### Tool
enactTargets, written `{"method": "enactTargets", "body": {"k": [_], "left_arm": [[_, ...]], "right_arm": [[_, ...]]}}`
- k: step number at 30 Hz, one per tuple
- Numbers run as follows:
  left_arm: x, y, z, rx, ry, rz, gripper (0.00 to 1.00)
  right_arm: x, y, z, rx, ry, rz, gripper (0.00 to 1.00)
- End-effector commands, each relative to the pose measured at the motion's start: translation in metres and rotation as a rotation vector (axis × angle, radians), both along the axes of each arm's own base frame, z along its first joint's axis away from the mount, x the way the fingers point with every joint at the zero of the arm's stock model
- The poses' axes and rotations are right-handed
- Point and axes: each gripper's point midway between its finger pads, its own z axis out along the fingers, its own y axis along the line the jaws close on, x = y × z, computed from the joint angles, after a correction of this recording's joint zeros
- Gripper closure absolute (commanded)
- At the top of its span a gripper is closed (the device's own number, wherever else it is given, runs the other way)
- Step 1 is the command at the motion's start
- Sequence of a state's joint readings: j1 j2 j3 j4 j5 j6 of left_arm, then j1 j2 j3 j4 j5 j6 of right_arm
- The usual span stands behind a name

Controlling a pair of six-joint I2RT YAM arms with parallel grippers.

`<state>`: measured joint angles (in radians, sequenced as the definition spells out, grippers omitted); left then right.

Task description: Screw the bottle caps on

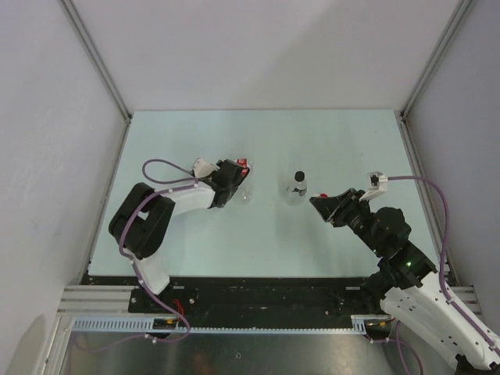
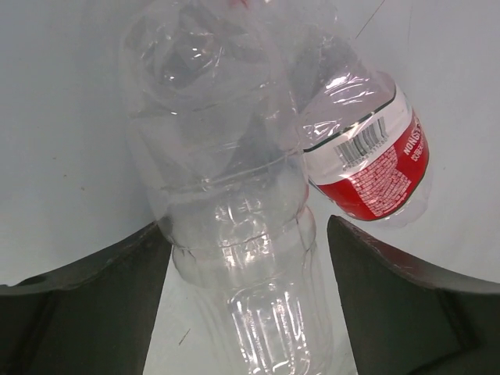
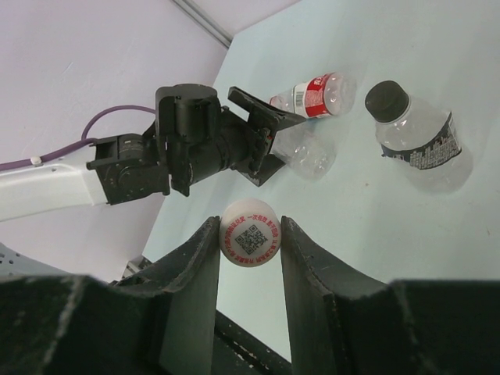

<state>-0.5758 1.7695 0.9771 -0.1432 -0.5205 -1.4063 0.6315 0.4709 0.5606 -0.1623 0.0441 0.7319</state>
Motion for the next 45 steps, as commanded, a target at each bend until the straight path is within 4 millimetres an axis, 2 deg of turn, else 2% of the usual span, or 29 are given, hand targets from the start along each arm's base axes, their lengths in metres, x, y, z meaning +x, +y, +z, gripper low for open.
{"method": "enactTargets", "body": {"k": [1, 5, 8, 10, 13, 17, 19, 20, 22, 23, 25, 26, 28, 30, 35, 37, 45], "left_arm": [[0.004, 0.003, -0.005, 0.016, 0.012, 0.011, 0.2], [-0.005, 0.007, 0.001, 0.038, 0.014, -0.038, 0.35], [-0.022, 0.024, 0.015, 0.083, -0.013, -0.057, 0.42], [-0.035, 0.041, 0.031, 0.124, -0.055, -0.068, 0.45], [-0.057, 0.065, 0.06, 0.2, -0.133, -0.114, 0.56], [-0.078, 0.079, 0.109, 0.316, -0.272, -0.281, 0.64], [-0.083, 0.072, 0.137, 0.36, -0.366, -0.413, 0.7], [-0.086, 0.062, 0.152, 0.374, -0.43, -0.505, 0.74], [-0.097, 0.024, 0.184, 0.369, -0.624, -0.768, 0.84], [-0.111, 0.0, 0.197, 0.356, -0.738, -0.937, 0.89], [-0.156, -0.041, 0.215, 0.331, -0.971, -1.294, 0.91], [-0.183, -0.055, 0.215, 0.316, -1.076, -1.472, 0.91], [-0.228, -0.069, 0.206, 0.305, -1.238, -1.749, 0.94], [-0.252, -0.075, 0.198, 0.265, -1.296, -1.878, 0.97], [-0.3, -0.079, 0.185, 0.064, -1.364, -2.144, 0.95], [-0.31, -0.082, 0.183, 0.039, -1.384, -2.186, 0.95], [-0.317, -0.096, 0.176, 0.003, -1.347, -2.227, 0.93]], "right_arm": [[-0.002, -0.001, 0.026, 0.035, -0.058, 0.007, 0.66], [-0.003, -0.001, 0.026, 0.036, -0.06, 0.011, 0.66], [-0.004, 0.0, 0.027, 0.038, -0.062, 0.019, 0.66], [-0.007, 0.003, 0.027, 0.04, -0.06, 0.046, 0.66], [-0.01, 0.007, 0.027, 0.036, -0.051, 0.071, 0.66], [-0.013, 0.011, 0.028, 0.013, -0.06, 0.109, 0.66], [-0.015, 0.013, 0.029, -0.011, -0.071, 0.13, 0.66], [-0.016, 0.014, 0.03, -0.022, -0.078, 0.141, 0.66], [-0.017, 0.016, 0.033, -0.045, -0.098, 0.164, 0.66], [-0.017, 0.017, 0.035, -0.058, -0.109, 0.176, 0.66], [-0.018, 0.02, 0.037, -0.095, -0.134, 0.206, 0.66], [-0.019, 0.022, 0.037, -0.121, -0.147, 0.226, 0.66], [-0.022, 0.026, 0.038, -0.17, -0.18, 0.274, 0.66], [-0.028, 0.031, 0.041, -0.212, -0.219, 0.333, 0.66], [-0.046, 0.039, 0.052, -0.264, -0.328, 0.469, 0.66], [-0.051, 0.041, 0.055, -0.271, -0.353, 0.504, 0.66], [-0.068, 0.055, 0.055, -0.259, -0.382, 0.654, 0.66]]}}
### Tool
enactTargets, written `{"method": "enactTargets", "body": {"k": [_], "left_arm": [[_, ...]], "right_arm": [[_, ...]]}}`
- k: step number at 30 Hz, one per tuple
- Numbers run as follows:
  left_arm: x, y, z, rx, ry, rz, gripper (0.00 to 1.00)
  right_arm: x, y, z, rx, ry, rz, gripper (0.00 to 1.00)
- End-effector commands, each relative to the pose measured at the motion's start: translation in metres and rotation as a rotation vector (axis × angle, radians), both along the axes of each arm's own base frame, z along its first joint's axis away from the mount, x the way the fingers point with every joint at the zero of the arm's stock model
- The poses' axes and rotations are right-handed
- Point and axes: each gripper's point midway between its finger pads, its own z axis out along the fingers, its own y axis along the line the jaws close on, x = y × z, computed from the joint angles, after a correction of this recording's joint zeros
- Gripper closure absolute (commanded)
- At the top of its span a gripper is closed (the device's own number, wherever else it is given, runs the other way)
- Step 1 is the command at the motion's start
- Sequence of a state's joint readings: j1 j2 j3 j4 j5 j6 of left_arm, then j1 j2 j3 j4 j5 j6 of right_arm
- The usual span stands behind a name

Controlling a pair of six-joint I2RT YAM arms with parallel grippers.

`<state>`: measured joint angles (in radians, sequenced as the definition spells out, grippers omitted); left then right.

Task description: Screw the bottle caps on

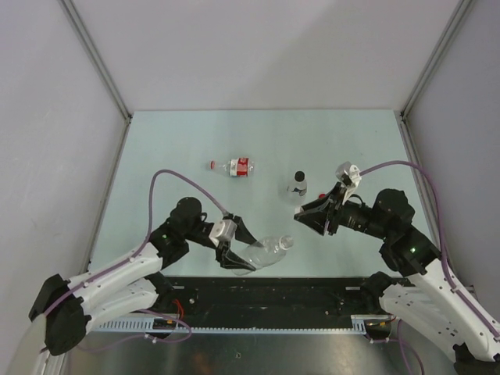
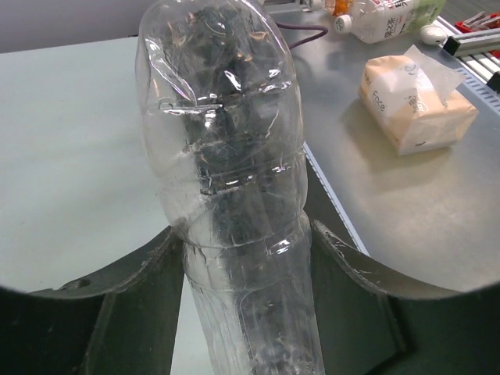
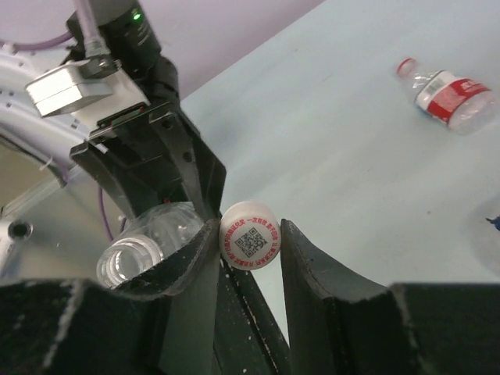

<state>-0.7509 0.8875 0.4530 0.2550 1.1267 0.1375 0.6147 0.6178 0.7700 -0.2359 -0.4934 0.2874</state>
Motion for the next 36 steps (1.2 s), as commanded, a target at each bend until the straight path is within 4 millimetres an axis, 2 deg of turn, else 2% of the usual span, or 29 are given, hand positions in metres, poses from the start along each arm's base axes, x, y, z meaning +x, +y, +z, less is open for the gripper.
{"method": "enactTargets", "body": {"k": [1, 6, 16, 26, 36], "left_arm": [[-0.002, -0.005, 0.011, -0.04, -0.052, -0.046, 0.94], [0.01, -0.01, 0.009, -0.017, -0.026, 0.024, 1.0], [0.016, -0.015, 0.008, 0.009, 0.019, 0.043, 1.0], [0.018, -0.014, 0.012, -0.004, 0.005, 0.068, 1.0], [0.02, -0.014, 0.012, -0.003, 0.006, 0.088, 1.0]], "right_arm": [[-0.022, 0.009, 0.017, 0.008, -0.058, 0.159, 0.66], [-0.047, 0.01, 0.018, 0.013, -0.075, 0.287, 0.66], [-0.056, 0.014, 0.012, -0.002, -0.063, 0.368, 0.65], [-0.04, 0.012, 0.0, -0.049, -0.06, 0.29, 0.65], [-0.037, 0.007, 0.004, -0.047, -0.069, 0.246, 0.65]]}}
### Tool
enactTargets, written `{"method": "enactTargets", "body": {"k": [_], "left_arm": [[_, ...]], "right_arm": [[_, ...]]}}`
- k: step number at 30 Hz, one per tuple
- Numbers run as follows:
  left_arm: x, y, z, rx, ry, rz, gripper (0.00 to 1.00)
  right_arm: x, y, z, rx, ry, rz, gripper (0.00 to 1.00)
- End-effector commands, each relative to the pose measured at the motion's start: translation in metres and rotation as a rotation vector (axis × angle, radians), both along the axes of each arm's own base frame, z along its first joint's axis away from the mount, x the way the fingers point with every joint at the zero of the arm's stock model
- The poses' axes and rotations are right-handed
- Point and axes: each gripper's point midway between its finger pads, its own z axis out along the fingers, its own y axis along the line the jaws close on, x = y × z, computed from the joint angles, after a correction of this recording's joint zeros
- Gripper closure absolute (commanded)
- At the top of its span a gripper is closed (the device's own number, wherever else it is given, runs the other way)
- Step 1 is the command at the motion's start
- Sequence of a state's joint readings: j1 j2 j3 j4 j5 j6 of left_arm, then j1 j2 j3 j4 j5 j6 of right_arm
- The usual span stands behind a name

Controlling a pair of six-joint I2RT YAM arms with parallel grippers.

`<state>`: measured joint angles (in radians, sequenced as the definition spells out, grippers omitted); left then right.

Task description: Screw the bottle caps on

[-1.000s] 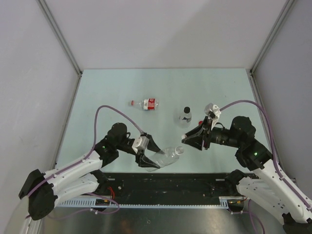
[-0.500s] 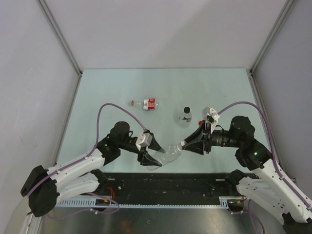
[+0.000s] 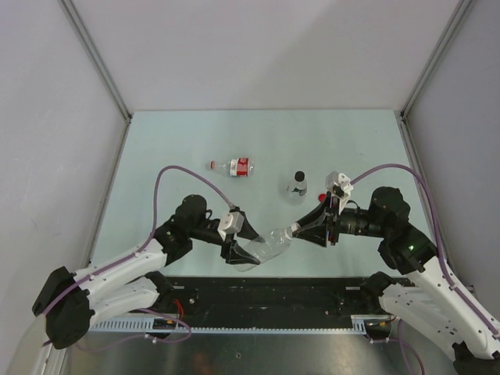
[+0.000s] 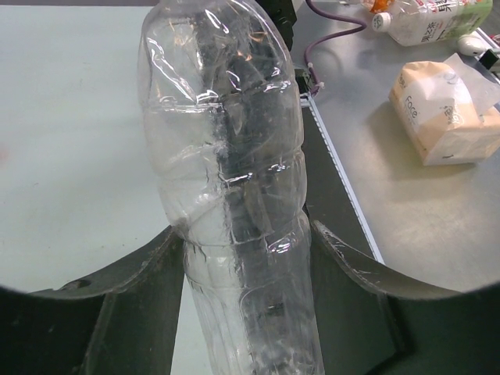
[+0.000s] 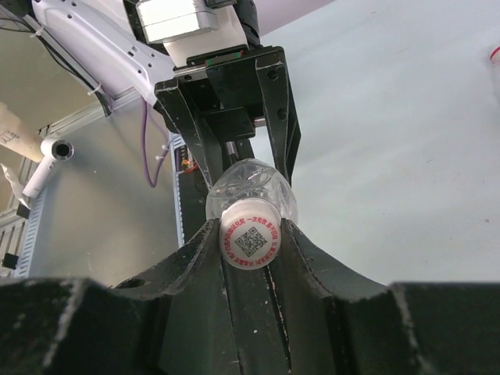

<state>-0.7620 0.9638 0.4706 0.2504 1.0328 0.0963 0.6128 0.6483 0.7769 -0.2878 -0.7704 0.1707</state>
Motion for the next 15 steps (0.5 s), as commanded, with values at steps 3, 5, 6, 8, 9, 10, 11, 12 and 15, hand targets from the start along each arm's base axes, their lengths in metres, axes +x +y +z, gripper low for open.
{"method": "enactTargets", "body": {"k": [3, 5, 6, 8, 9, 10, 11, 12, 15], "left_arm": [[0.005, -0.004, 0.025, -0.065, -0.068, 0.01, 1.0], [0.006, -0.005, 0.025, -0.065, -0.07, 0.014, 1.0], [0.005, -0.005, 0.025, -0.064, -0.069, 0.014, 1.0], [0.005, -0.005, 0.025, -0.064, -0.069, 0.012, 1.0], [0.005, -0.005, 0.025, -0.064, -0.068, 0.012, 1.0], [0.006, -0.005, 0.025, -0.062, -0.065, 0.014, 1.0], [0.006, -0.005, 0.025, -0.062, -0.062, 0.014, 1.0], [0.006, -0.006, 0.026, -0.062, -0.059, 0.016, 1.0], [0.007, -0.008, 0.028, -0.06, -0.05, 0.012, 1.0]], "right_arm": [[0.005, -0.007, 0.018, 0.012, -0.05, -0.062, 0.65], [0.005, -0.008, 0.019, 0.013, -0.051, -0.064, 0.65], [0.004, -0.007, 0.019, 0.012, -0.049, -0.059, 0.65], [0.003, -0.006, 0.018, 0.01, -0.043, -0.048, 0.64], [0.003, -0.006, 0.016, 0.007, -0.037, -0.041, 0.64], [0.002, -0.004, 0.016, 0.007, -0.031, -0.032, 0.64], [0.002, -0.003, 0.015, 0.007, -0.025, -0.019, 0.64], [0.001, -0.001, 0.015, 0.008, -0.018, -0.004, 0.64], [-0.002, 0.004, 0.013, 0.011, 0.008, 0.037, 0.64]]}}
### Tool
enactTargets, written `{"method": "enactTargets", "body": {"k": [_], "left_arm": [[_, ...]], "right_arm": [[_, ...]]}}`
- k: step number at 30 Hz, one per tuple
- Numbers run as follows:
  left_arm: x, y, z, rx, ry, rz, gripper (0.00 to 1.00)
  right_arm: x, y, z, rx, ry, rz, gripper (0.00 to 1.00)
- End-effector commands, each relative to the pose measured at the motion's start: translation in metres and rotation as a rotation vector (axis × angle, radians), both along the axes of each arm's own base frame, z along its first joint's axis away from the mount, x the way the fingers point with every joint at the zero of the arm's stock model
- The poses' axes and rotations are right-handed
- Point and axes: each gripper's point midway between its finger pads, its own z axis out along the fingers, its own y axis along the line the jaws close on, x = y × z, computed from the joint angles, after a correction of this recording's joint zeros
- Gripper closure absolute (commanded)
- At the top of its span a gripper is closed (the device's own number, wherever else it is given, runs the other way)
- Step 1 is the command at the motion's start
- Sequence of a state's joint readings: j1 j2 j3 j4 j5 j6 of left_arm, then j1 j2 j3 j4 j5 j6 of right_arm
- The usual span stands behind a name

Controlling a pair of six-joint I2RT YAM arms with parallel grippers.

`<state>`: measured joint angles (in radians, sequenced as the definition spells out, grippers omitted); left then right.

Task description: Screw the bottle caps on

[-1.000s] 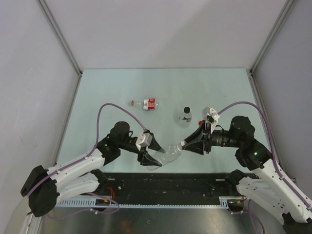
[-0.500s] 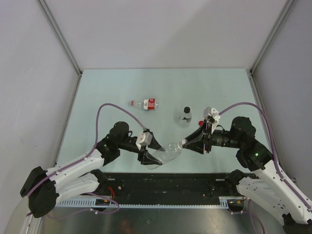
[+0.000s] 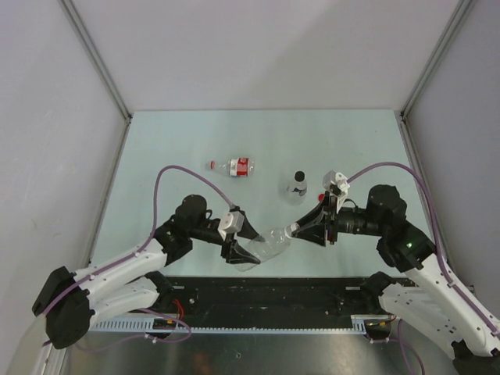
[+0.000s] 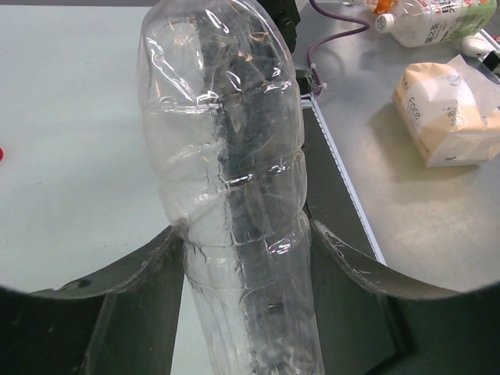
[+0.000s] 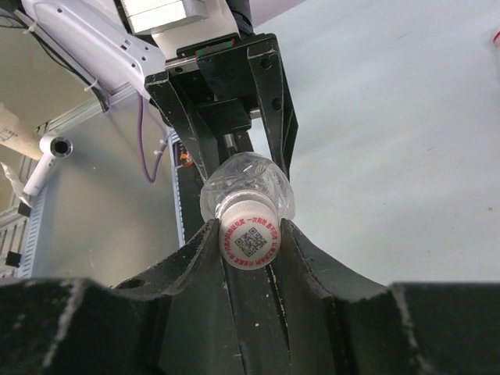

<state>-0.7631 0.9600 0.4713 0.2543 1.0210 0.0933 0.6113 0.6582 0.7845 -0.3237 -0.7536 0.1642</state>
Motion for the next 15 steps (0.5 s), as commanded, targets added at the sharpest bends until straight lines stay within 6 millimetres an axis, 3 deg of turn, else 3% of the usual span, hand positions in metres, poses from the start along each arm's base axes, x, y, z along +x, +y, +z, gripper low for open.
{"method": "enactTargets", "body": {"k": [1, 9, 15], "left_arm": [[0.005, -0.008, 0.027, -0.056, -0.043, -0.001, 1.0], [0.001, -0.015, 0.024, -0.041, -0.021, -0.035, 1.0], [0.001, -0.018, 0.029, -0.039, 0.003, -0.044, 1.0]], "right_arm": [[-0.004, 0.006, 0.019, 0.038, -0.01, 0.059, 0.64], [0.001, 0.011, 0.016, 0.034, 0.012, 0.06, 0.63], [-0.011, 0.011, 0.015, 0.028, -0.012, 0.125, 0.62]]}}
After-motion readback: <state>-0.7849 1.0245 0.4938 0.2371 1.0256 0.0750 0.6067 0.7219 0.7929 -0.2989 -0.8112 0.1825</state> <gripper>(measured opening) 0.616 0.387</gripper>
